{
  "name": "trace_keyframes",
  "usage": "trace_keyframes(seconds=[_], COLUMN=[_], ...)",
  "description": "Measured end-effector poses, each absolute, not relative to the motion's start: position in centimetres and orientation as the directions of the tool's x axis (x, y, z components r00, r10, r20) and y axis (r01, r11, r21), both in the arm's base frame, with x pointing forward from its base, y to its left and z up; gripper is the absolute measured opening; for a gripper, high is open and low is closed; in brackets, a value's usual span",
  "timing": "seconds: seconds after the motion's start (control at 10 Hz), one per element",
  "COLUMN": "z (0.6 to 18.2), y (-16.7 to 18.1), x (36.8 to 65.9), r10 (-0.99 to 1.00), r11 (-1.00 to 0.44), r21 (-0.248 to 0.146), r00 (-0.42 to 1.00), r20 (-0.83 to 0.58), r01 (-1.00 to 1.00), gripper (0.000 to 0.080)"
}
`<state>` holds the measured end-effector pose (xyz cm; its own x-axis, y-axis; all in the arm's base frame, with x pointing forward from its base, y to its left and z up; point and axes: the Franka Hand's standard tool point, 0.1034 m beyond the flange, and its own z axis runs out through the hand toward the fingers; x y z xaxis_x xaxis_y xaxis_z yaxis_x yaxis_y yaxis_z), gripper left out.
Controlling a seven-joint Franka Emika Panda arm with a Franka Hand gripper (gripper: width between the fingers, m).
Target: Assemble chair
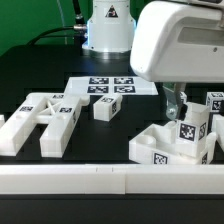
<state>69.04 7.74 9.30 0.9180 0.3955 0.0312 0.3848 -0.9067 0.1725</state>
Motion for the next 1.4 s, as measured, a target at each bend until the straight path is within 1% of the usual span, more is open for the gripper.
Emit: trace_keyframes(seconds=[0.1, 0.2, 0.4, 0.6, 1.0, 1.1, 1.2, 1.3, 1.4], z=[9.8, 10.1, 10.2, 10.1, 10.1, 10.1, 10.3, 10.4, 10.3], y=[7.5, 7.1, 6.3, 5.7, 5.6, 5.6, 5.4, 5.8, 6.6], x=[69.2, 69.2, 69.3, 69.3, 69.3, 69.3, 69.4, 69.9, 69.6], r10=[0.415, 0.381, 0.351, 0.331, 0.335, 0.376, 0.43, 0.473, 0.47], r11=[-0.899, -0.918, -0.933, -0.941, -0.94, -0.925, -0.902, -0.881, -0.883], r21=[0.168, 0.139, 0.1, 0.088, 0.092, 0.084, 0.06, 0.061, 0.056], r00=[0.909, 0.923, 0.934, 0.942, 0.941, 0.925, 0.901, 0.876, 0.876], r20=[0.034, 0.049, 0.061, 0.055, 0.055, 0.051, 0.058, 0.095, 0.108], r01=[0.404, 0.371, 0.345, 0.326, 0.329, 0.371, 0.427, 0.469, 0.466], gripper=[0.0649, 0.0649, 0.0649, 0.0649, 0.0649, 0.0649, 0.0649, 0.0649, 0.0649])
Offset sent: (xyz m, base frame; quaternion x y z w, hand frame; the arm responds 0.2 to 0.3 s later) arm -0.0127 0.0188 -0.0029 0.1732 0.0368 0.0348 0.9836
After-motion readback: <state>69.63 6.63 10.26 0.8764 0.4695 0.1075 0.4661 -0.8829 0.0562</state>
